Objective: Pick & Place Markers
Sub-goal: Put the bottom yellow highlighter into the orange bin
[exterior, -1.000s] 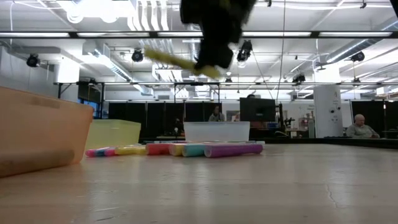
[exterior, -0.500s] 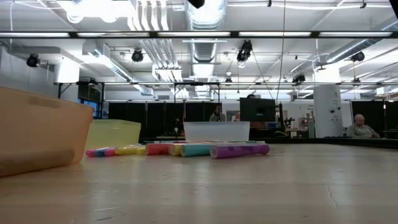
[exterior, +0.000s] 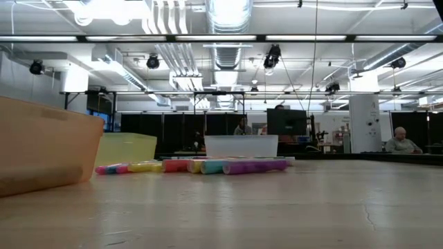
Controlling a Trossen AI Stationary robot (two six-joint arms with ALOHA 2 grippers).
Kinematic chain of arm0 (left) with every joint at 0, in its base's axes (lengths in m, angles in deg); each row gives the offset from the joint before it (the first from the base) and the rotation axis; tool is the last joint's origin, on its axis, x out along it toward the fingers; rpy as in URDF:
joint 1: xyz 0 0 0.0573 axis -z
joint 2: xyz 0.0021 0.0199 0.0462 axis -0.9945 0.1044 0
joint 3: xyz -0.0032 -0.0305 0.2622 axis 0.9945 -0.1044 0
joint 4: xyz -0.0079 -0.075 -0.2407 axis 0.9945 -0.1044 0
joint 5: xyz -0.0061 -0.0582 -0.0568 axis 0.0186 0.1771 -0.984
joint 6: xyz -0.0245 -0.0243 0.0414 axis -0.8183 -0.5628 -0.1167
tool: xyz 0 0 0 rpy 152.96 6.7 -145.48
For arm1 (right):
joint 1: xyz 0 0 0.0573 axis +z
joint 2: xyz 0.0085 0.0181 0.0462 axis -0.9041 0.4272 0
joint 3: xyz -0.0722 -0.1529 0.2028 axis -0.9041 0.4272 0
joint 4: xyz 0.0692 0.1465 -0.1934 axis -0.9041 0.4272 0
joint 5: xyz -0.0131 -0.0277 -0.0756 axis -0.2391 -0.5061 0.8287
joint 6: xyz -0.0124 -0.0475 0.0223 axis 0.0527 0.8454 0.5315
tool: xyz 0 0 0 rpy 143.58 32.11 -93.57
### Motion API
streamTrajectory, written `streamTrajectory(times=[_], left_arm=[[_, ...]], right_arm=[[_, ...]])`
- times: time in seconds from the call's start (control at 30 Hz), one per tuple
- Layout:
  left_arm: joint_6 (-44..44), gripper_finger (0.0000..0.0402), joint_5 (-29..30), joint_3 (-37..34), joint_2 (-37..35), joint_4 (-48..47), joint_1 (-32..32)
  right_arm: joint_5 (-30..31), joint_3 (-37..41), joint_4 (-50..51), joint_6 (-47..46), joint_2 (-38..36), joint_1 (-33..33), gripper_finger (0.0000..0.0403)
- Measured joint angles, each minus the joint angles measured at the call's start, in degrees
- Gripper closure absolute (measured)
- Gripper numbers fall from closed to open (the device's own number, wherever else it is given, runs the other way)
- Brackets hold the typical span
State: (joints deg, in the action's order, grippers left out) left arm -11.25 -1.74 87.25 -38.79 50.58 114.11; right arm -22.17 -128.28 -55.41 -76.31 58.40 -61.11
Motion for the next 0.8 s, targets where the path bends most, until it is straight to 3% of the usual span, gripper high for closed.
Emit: streamTrajectory(times=[0.4, 0.57, 0.8], left_arm=[[1.82, 0.0257, 0.09, -0.02, -0.02, 4.25, -1.84], [2.14, 0.0257, -4.01, -0.02, 0.11, 6.20, -2.93], [1.90, 0.0257, -4.42, -0.02, 0.90, 6.78, -4.27]], right_arm=[[-0.74, 0.24, -2.52, -3.19, 0.31, 0.13, 0.0342], [-1.22, 0.67, -3.37, -4.96, 0.31, 0.00, 0.0342], [-1.14, 0.68, -5.26, -5.08, 0.35, 0.00, 0.0342]])
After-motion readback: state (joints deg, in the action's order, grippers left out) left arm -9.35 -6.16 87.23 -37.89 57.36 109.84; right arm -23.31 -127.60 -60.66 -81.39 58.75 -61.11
